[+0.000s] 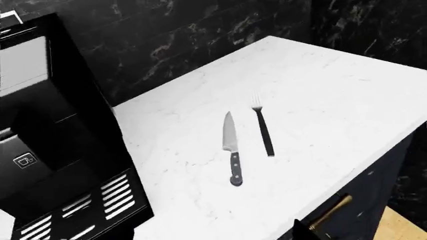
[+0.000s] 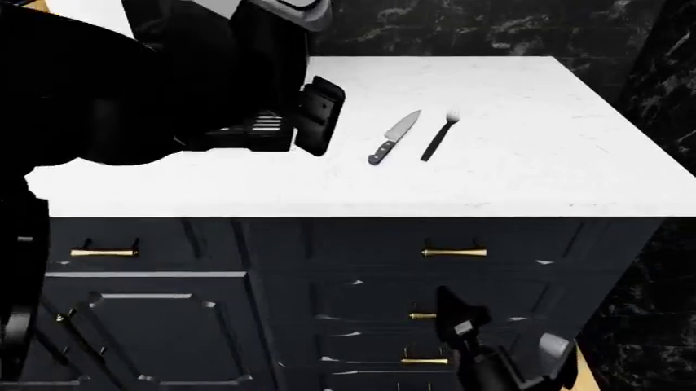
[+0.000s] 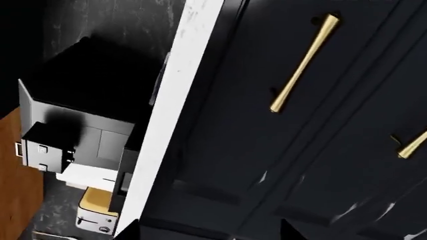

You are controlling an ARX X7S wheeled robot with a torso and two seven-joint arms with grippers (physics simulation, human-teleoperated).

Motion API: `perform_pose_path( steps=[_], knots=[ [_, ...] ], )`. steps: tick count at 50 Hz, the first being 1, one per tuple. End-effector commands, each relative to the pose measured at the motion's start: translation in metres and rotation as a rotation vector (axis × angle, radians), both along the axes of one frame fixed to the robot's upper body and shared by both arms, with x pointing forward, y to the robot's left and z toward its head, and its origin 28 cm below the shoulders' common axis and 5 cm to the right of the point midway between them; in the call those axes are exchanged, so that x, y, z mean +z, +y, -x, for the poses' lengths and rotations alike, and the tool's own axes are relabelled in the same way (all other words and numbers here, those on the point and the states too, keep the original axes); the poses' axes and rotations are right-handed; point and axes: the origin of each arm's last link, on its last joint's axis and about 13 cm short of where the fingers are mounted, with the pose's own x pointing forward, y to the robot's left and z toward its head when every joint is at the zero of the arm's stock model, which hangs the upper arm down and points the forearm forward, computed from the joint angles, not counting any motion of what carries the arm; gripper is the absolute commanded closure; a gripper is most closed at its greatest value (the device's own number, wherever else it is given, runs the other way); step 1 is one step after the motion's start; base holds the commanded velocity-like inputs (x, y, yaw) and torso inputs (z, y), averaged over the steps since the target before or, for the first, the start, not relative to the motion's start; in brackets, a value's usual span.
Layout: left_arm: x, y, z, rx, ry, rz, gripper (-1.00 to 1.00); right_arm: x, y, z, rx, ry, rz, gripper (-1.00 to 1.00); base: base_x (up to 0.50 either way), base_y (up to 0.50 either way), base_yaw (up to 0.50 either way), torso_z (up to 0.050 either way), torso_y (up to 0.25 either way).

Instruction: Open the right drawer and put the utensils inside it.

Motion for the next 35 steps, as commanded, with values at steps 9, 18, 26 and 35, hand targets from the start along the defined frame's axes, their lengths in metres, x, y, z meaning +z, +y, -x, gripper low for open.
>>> perform_pose_path(
  steps=[9,18,26,35],
  knots=[
    [0.062,-0.002,-0.016,0.051,0.005,-0.202,-1.00,-0.011,-0.002,0.000,-0.065,0.041,-0.150,-1.00,0.00,0.00,-0.22,0.000,0.000],
    [0.057,0.000,-0.022,0.065,0.016,-0.197,-1.00,-0.012,-0.004,0.000,-0.084,0.031,-0.181,-1.00,0.00,0.00,-0.50,0.000,0.000],
    [0.057,0.002,-0.024,0.075,0.024,-0.197,-1.00,-0.011,-0.002,0.001,-0.045,0.011,-0.186,-1.00,0.00,0.00,-0.50,0.000,0.000],
    [0.055,0.003,-0.026,0.088,0.033,-0.202,-1.00,-0.007,0.000,-0.002,0.047,0.019,-0.162,-1.00,0.00,0.00,-0.22,0.000,0.000]
  ],
)
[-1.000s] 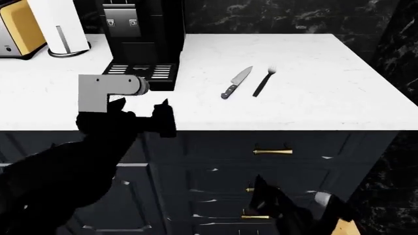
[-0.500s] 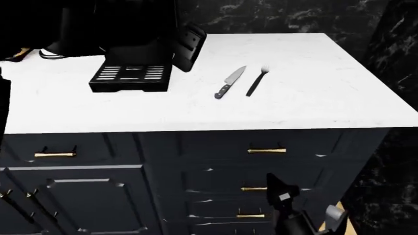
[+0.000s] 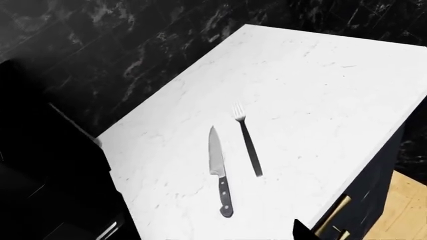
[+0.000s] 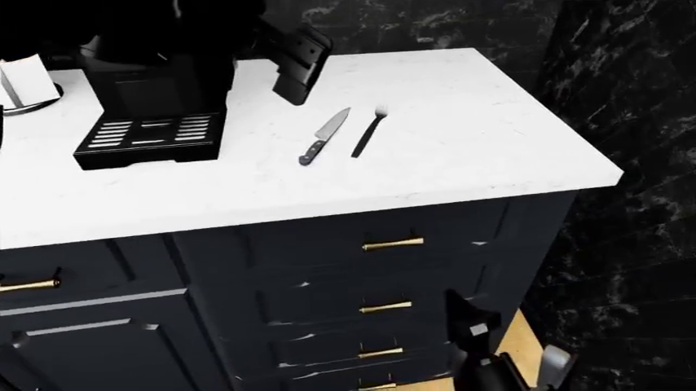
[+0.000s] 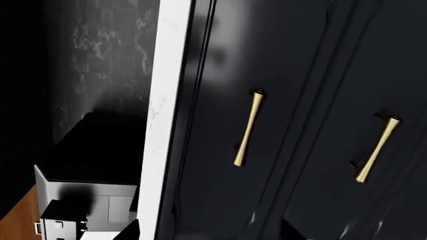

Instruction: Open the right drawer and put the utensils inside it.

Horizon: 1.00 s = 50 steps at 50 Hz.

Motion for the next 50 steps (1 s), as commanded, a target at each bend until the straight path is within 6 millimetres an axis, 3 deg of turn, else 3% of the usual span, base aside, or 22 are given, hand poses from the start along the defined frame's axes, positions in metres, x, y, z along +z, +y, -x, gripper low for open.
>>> perform_pose_path(
  steps=[1,7,30,42,50],
  knots=[
    [0.000,0.003,-0.003,0.025,0.006,-0.012,-1.00,0.003,0.003,-0.002,0.076,-0.008,0.001,-1.00,0.00,0.00,0.00,0.000,0.000],
    [-0.002,0.004,-0.004,0.028,0.006,-0.018,-1.00,0.002,0.003,-0.001,0.076,-0.019,-0.016,-1.00,0.00,0.00,0.00,0.000,0.000],
    [-0.006,0.006,-0.005,0.032,0.014,-0.024,-1.00,-0.002,0.004,-0.001,0.083,0.001,-0.009,-1.00,0.49,-0.08,0.00,0.000,0.001],
    [-0.007,0.006,-0.005,0.033,0.015,-0.026,-1.00,-0.005,0.005,-0.005,0.129,0.024,-0.038,-1.00,0.00,0.00,0.00,0.000,0.002],
    [-0.008,0.007,-0.007,0.034,0.020,-0.027,-1.00,-0.023,0.000,-0.016,0.115,0.027,-0.087,-1.00,0.00,0.00,0.00,0.000,0.000]
  ],
)
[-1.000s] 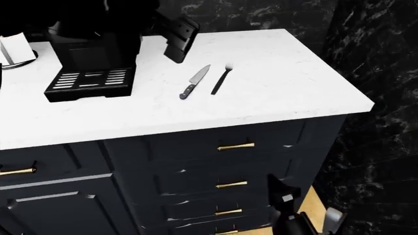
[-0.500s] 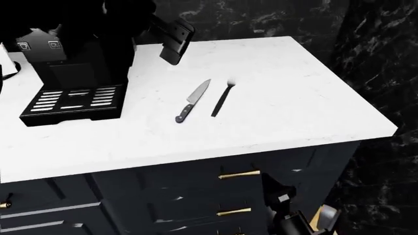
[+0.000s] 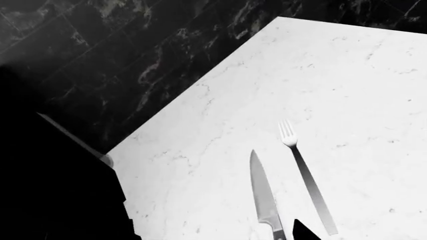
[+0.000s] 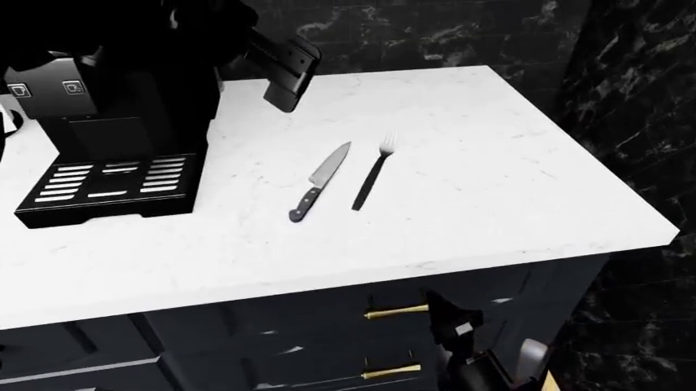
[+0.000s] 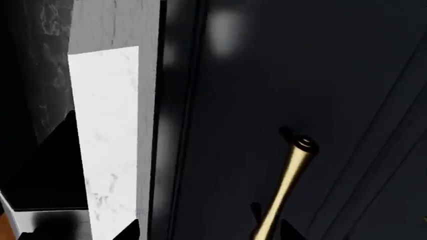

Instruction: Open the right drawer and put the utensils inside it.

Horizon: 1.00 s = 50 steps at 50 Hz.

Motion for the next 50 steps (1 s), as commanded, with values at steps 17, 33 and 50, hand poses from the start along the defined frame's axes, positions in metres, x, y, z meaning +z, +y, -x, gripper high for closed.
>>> perform_pose_path(
  steps=[17,33,50],
  knots=[
    [-0.004,0.000,-0.004,0.000,0.011,-0.005,-1.00,-0.034,-0.005,-0.021,-0.026,0.121,-0.090,-1.00,0.00,0.00,0.00,0.000,0.000],
    [-0.006,0.001,-0.005,0.005,0.014,-0.009,-1.00,-0.033,-0.004,-0.034,0.000,0.134,-0.073,-1.00,0.00,0.00,0.00,0.000,0.000],
    [-0.009,0.001,-0.007,0.008,0.018,-0.012,-1.00,-0.044,0.002,-0.050,0.028,0.173,-0.038,-1.00,0.00,0.00,0.00,0.000,0.000]
  ],
)
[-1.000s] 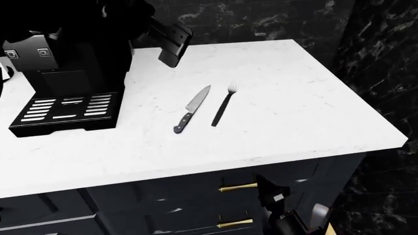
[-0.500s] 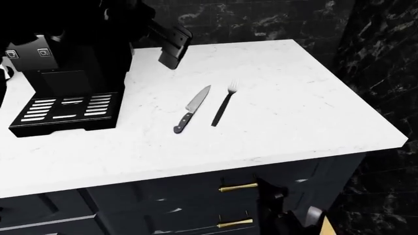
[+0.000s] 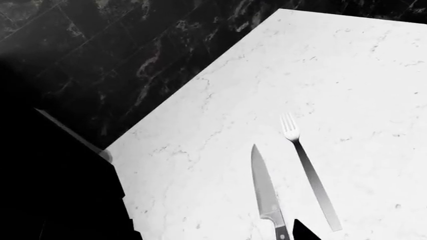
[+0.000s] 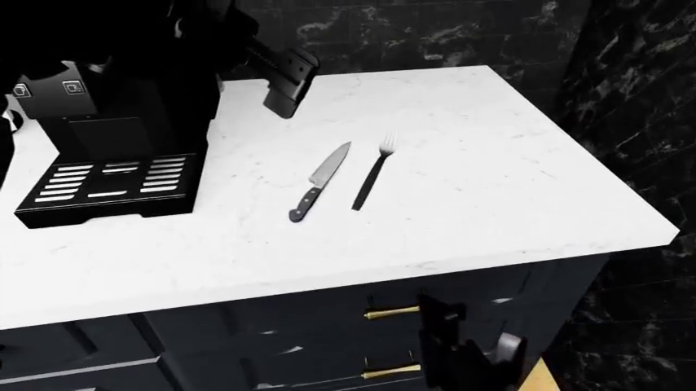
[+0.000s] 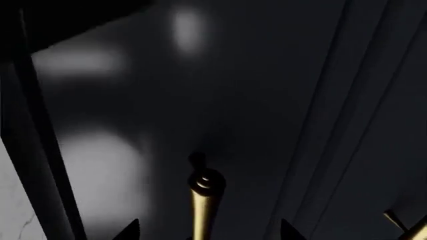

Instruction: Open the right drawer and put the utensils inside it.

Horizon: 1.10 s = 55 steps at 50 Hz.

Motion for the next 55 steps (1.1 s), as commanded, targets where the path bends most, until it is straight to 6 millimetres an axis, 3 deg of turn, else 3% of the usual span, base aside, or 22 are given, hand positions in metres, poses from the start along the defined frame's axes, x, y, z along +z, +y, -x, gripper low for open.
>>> perform_pose_path(
  steps=[1,16,36,37,55],
  knots=[
    [-0.002,0.000,-0.002,0.002,0.004,-0.002,-1.00,-0.005,0.006,-0.010,0.040,0.022,0.023,-1.00,0.00,0.00,0.00,0.000,0.000],
    [-0.004,0.001,-0.004,0.003,0.007,-0.005,-1.00,-0.002,0.020,-0.016,0.135,0.011,0.057,-1.00,0.00,0.00,0.00,0.000,0.000],
    [-0.005,0.001,-0.003,0.001,0.009,-0.011,-1.00,0.004,0.021,-0.023,0.124,-0.018,0.059,-1.00,0.00,0.00,0.00,0.000,0.000],
    [-0.004,0.001,-0.003,-0.001,0.008,-0.008,-1.00,0.004,0.020,-0.024,0.117,-0.014,0.067,1.00,0.00,0.00,0.00,0.000,0.000],
    [-0.006,0.002,-0.003,0.002,0.013,-0.011,-1.00,0.010,0.018,-0.022,0.108,-0.045,0.075,1.00,0.00,0.00,0.00,0.000,0.001]
  ],
)
